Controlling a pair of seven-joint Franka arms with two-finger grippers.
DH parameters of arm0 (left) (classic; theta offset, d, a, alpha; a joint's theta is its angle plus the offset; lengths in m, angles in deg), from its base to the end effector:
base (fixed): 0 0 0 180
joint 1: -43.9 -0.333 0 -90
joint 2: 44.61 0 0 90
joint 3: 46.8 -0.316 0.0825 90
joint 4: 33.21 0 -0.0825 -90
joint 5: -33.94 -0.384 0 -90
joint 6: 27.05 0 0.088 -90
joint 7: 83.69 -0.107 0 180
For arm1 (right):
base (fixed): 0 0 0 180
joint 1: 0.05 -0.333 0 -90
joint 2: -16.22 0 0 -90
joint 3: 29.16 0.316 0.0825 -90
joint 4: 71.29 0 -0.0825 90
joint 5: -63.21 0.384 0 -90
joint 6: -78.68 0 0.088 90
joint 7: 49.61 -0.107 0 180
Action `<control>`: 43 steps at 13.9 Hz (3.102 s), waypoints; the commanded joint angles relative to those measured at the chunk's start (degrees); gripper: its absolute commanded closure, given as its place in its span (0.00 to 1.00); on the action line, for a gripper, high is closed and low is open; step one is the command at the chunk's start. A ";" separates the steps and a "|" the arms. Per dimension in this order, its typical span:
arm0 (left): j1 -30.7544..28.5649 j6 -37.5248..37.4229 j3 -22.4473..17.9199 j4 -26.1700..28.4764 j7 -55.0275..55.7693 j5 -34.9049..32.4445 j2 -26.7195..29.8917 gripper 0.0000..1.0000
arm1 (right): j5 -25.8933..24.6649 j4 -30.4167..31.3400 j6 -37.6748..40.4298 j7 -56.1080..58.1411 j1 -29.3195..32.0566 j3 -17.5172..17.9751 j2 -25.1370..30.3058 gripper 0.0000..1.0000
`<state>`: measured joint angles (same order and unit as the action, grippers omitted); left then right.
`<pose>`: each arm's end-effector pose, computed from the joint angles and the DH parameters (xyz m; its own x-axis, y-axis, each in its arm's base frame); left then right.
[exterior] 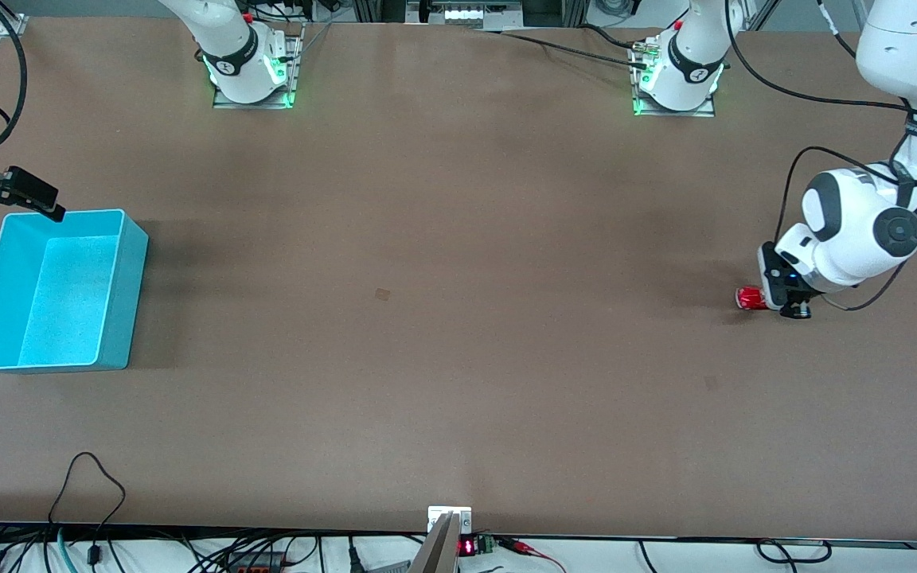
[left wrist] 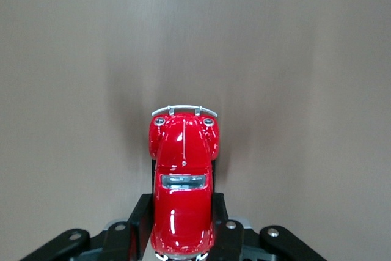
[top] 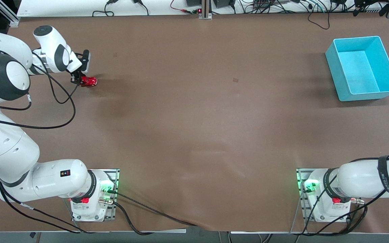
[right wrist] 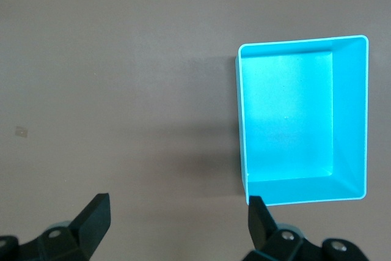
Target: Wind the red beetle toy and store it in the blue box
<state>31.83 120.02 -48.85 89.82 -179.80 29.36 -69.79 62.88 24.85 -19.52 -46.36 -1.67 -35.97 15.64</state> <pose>0.5505 0.1374 0.1923 0.0681 -0.9962 -0.0546 -0.9972 -0.0697 0.0280 0.5651 -0.0516 0.5805 0.9991 -0.0330 0.0255 -0.0332 -0.9994 0.0084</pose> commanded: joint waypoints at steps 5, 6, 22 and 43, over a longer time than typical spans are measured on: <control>-4.28 0.76 0.11 -4.64 -3.82 -1.13 -6.63 0.79 | -0.55 -0.78 0.29 0.18 0.04 0.13 -0.39 0.00; -4.55 0.76 0.03 -4.81 -4.17 -1.13 -6.90 0.79 | -0.63 -0.78 0.20 0.18 0.04 0.13 -0.39 0.00; -6.04 -8.18 0.46 -11.14 -6.55 -0.87 -6.20 0.00 | -0.64 -0.87 0.02 0.36 0.21 0.13 -0.39 0.00; -7.62 -36.83 0.82 -14.47 15.25 -0.78 14.20 0.00 | -0.55 -0.87 -0.07 0.36 0.21 0.13 -0.39 0.00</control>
<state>25.62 87.18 -48.20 77.21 -165.33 29.36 -56.93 62.88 24.85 -19.70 -46.34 -1.63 -35.99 15.50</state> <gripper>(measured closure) 0.000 0.000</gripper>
